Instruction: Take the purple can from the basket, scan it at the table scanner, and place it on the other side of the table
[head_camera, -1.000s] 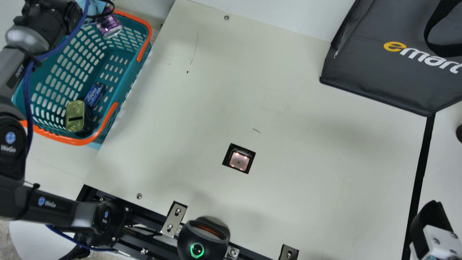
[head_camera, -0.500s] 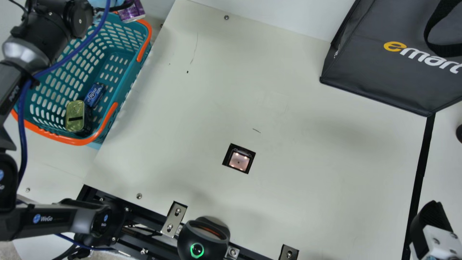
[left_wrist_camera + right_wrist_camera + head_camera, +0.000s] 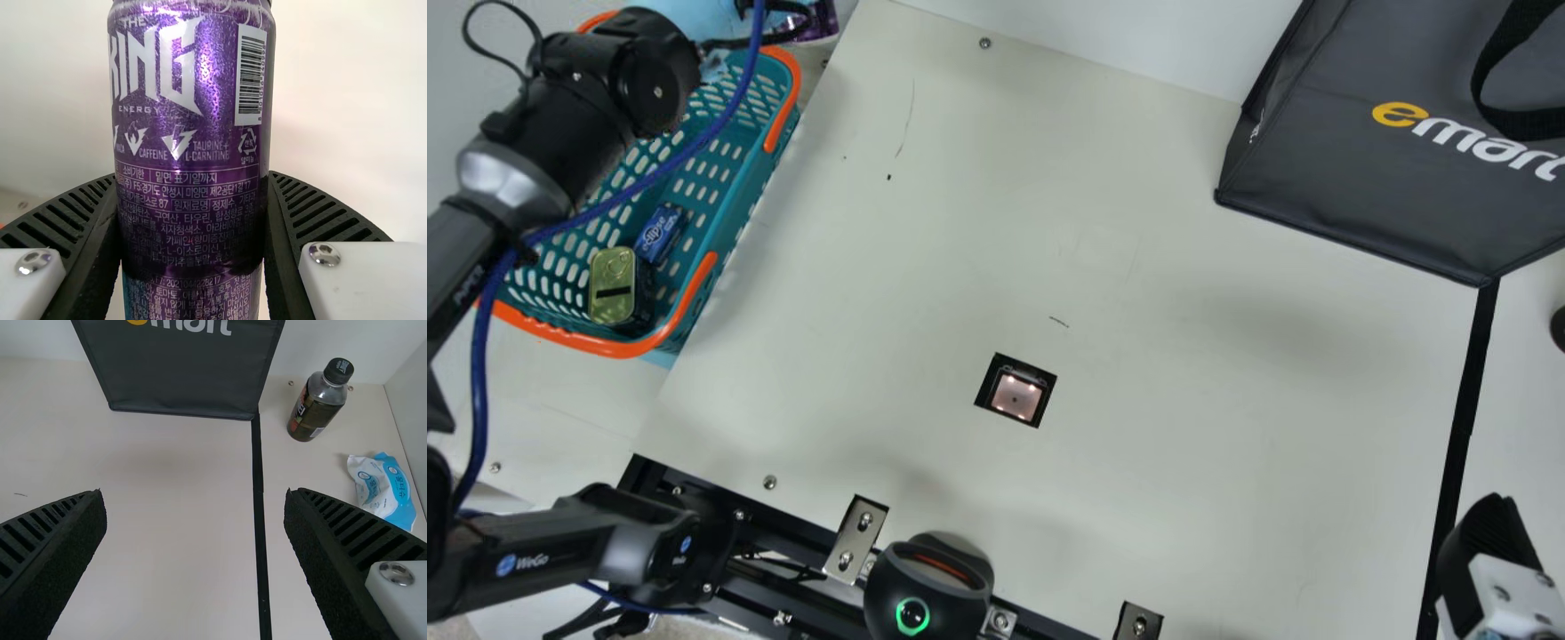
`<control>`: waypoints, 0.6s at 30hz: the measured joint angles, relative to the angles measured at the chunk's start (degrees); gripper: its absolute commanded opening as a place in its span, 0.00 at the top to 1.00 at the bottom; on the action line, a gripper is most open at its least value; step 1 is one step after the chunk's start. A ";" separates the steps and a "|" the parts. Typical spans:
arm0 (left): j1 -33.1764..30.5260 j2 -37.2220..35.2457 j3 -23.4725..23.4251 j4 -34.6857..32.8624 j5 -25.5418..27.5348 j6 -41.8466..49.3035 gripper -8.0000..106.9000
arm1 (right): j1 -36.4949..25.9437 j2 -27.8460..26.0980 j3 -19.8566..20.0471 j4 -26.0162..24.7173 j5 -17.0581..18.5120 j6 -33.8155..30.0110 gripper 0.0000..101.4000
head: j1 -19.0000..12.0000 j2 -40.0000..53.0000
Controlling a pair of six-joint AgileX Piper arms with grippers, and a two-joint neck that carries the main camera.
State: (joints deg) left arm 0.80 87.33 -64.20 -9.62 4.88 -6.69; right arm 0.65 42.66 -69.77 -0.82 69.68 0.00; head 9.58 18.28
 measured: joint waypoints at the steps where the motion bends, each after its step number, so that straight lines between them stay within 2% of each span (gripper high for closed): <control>1: -0.37 -0.26 0.68 -0.28 -0.91 0.58 1.00 | 0.00 0.00 0.00 0.00 0.00 0.00 0.06 | 0.09 0.00; 4: -0.95 -0.66 1.93 -0.89 -2.06 1.66 1.00 | 0.00 0.00 0.00 0.00 0.00 0.00 0.06 | 0.00 0.00; 18: -0.95 -0.66 1.93 -0.93 -2.13 1.59 1.00 | 0.00 0.00 0.00 0.00 0.00 0.00 0.06 | 0.09 -0.09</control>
State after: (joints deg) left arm -0.15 86.67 -62.27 -10.55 2.75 -5.10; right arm 0.65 42.66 -69.77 -0.82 69.68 0.00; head 9.67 18.19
